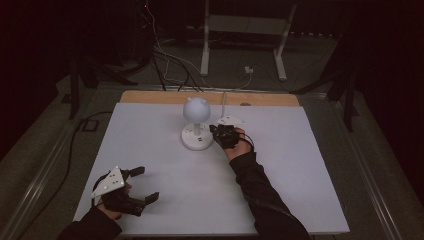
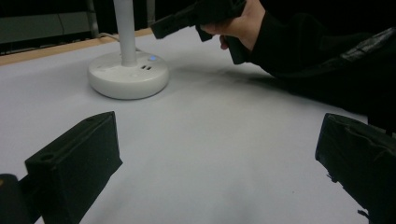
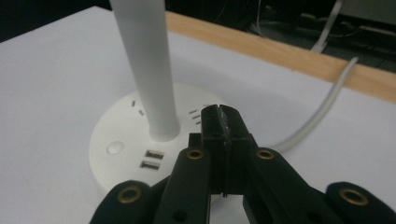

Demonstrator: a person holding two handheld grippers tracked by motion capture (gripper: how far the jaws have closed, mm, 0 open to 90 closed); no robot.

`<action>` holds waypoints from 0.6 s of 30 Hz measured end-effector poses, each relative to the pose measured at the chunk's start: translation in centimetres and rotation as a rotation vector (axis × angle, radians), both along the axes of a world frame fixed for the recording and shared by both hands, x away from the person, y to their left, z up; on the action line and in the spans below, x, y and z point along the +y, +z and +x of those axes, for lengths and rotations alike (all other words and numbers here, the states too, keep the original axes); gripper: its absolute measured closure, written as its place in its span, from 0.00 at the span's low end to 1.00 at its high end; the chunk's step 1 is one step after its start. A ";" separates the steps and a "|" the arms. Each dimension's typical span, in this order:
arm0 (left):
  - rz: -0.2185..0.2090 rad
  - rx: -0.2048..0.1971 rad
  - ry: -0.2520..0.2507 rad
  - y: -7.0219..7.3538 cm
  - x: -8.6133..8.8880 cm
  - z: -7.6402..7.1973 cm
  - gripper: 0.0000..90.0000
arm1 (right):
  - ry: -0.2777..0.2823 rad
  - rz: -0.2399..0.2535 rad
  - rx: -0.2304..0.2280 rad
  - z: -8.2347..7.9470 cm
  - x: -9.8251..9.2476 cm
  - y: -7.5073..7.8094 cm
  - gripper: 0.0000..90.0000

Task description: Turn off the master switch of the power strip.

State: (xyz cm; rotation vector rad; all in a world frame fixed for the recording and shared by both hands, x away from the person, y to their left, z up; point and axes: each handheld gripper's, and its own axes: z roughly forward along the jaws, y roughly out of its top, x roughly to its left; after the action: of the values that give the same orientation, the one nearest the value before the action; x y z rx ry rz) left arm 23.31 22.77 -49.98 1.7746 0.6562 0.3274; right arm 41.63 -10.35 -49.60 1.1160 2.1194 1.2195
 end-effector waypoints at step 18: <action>-0.002 0.002 -0.001 0.0 0.0 0.0 0.01 | 0.006 -0.016 0.030 0.3 0.7 -1.2 1.00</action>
State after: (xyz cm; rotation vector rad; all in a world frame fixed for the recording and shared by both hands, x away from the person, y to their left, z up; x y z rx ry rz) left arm 23.34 22.75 -49.99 1.7734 0.6565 0.3243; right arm 41.95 -9.62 -50.76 1.1288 2.1518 1.1937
